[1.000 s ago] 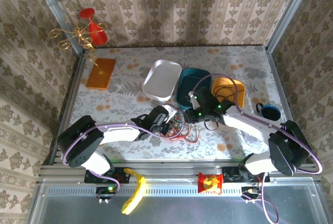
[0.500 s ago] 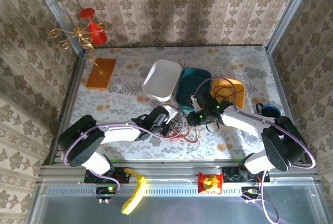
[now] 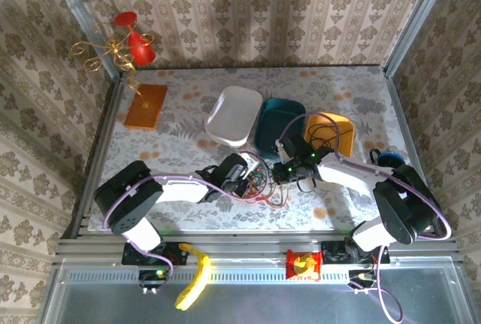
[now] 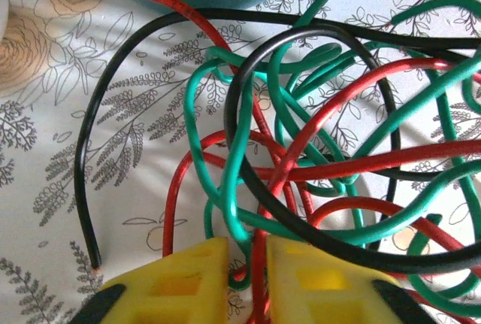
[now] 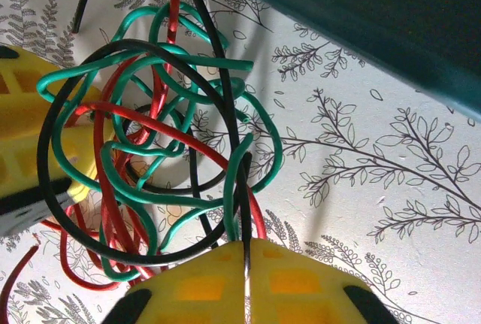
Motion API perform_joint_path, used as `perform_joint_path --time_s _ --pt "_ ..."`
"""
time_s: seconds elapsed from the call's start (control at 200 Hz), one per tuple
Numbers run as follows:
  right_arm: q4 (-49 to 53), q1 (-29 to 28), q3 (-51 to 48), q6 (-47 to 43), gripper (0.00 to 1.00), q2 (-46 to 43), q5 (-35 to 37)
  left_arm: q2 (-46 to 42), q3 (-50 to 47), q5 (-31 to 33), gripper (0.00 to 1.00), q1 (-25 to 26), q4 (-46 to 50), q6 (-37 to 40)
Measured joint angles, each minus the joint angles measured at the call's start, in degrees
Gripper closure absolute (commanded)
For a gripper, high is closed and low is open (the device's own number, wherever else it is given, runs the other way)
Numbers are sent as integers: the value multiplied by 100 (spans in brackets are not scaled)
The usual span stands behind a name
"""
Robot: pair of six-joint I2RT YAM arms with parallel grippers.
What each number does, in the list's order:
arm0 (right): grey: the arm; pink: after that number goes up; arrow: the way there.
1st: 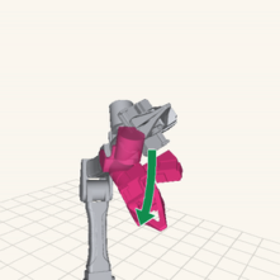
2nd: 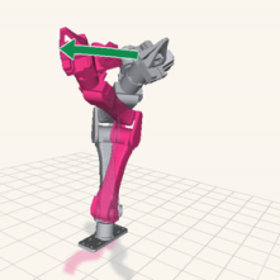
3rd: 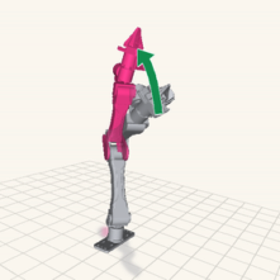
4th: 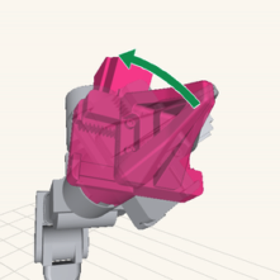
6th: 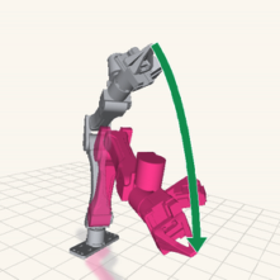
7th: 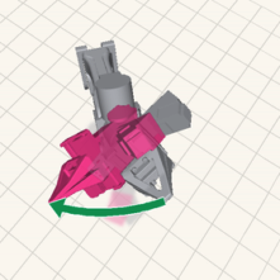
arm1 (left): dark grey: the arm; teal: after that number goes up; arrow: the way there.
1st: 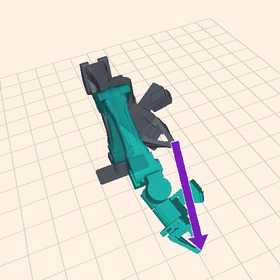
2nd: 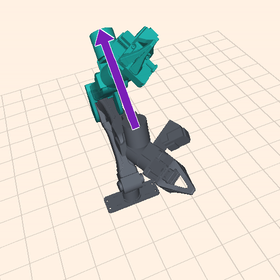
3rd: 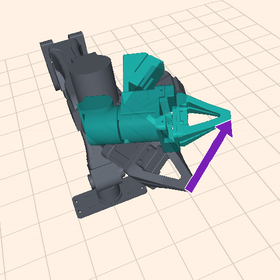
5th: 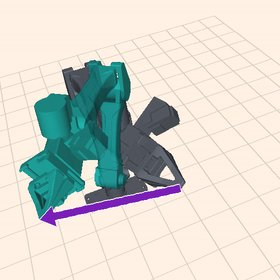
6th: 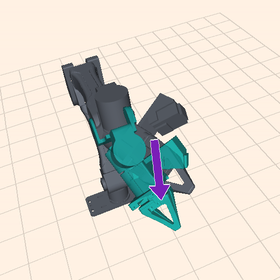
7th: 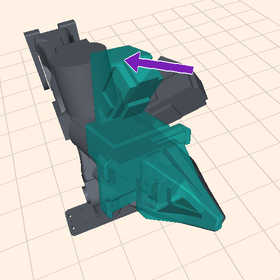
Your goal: Untangle the cables
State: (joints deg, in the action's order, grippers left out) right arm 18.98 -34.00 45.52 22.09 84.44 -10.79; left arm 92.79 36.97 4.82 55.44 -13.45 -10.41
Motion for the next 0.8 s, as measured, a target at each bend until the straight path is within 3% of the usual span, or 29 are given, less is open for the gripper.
perform_joint_path --time_s 0.21,0.41,0.53,0.675,0.8 --pt "-179 0 -28 63 84 85 4 15 0 11 92 -4 -50 13" --pt "-330 0 -101 153 97 155 44 15 0 11 100 -4 -57 11" --pt "-361 0 -103 210 100 92 146 15 -2 15 100 -4 -66 9" --pt "-221 0 -131 238 100 -636 549 17 -9 55 100 -2 -83 2" --pt "87 0 -96 350 100 -1633 1320 15 -22 70 100 -2 -118 -33"
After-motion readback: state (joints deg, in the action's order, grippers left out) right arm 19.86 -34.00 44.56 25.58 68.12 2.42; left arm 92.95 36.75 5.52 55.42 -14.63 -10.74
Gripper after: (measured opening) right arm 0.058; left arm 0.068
